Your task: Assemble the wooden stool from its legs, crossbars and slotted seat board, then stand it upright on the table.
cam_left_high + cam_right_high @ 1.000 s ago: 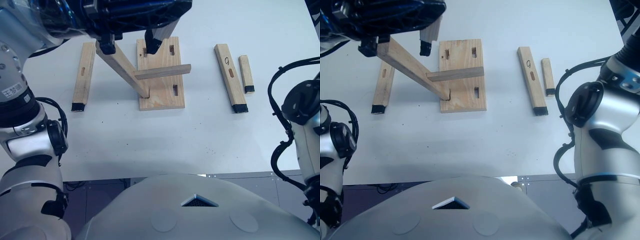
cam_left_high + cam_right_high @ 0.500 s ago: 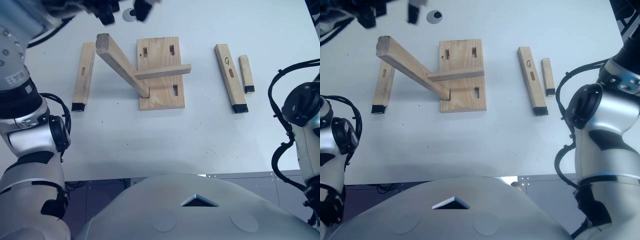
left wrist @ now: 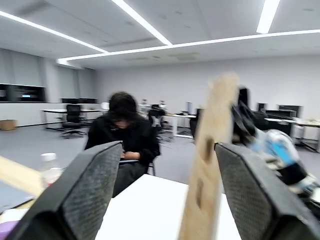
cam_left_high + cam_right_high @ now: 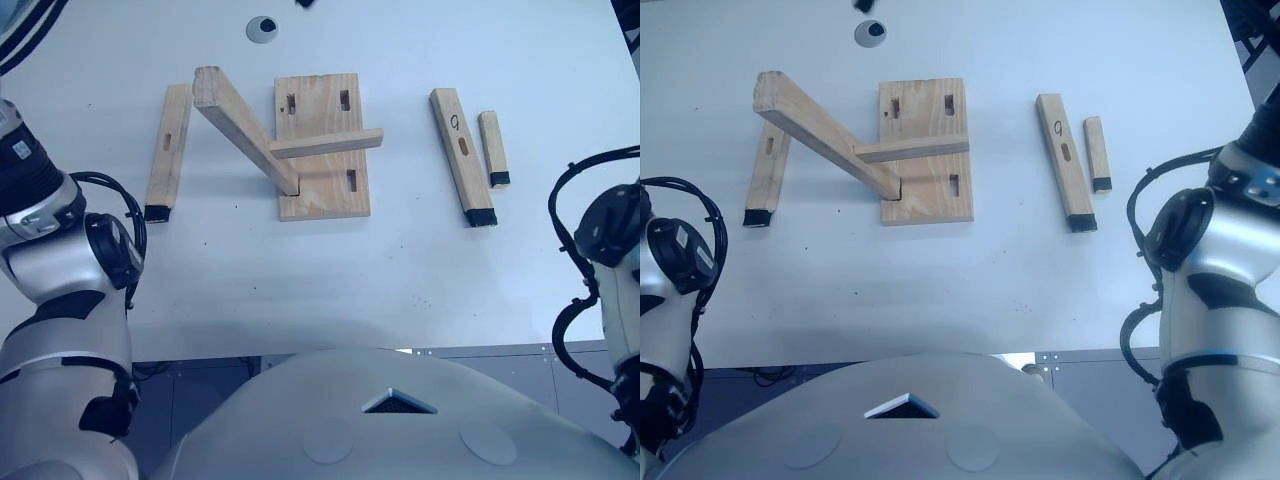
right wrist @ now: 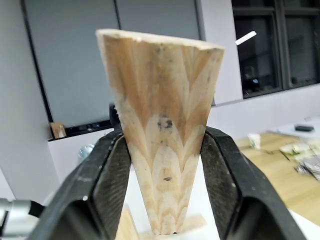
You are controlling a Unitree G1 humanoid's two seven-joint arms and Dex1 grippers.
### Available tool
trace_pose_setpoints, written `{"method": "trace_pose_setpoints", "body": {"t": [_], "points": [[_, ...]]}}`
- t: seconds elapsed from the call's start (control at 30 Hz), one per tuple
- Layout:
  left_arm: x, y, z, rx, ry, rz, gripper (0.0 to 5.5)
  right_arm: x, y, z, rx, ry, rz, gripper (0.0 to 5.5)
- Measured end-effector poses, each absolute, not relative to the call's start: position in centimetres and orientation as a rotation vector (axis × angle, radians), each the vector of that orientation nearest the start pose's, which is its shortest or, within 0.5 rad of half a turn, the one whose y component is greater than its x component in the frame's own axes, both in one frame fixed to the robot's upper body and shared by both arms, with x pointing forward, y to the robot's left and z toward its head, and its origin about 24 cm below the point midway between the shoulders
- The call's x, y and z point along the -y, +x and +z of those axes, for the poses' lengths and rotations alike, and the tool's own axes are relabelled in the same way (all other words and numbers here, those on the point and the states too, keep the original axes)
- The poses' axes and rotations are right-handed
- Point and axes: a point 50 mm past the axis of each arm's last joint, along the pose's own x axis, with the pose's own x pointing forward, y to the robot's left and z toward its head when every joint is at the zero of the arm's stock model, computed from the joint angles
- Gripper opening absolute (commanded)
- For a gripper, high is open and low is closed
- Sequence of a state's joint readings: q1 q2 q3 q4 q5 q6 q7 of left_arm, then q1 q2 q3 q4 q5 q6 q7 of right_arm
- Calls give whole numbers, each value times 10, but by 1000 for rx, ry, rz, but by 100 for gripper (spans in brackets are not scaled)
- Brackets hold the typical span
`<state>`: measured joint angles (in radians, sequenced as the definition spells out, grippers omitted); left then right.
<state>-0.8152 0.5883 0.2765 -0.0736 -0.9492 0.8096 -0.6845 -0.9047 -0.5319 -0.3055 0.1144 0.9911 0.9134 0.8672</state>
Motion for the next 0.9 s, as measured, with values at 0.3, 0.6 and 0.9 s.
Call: {"method": "trace_pose_setpoints", "body": {"t": [0.3, 0.6, 0.9], "points": [[-202, 325, 268, 185, -174, -819, 335, 189, 318, 212, 49, 376, 1097, 203], [-210, 330, 255, 143, -185, -804, 335, 193, 309, 164, -109, 397, 1095, 203], [-210, 330, 247, 121, -194, -807, 335, 185, 300, 151, -194, 387, 1192, 203]]}}
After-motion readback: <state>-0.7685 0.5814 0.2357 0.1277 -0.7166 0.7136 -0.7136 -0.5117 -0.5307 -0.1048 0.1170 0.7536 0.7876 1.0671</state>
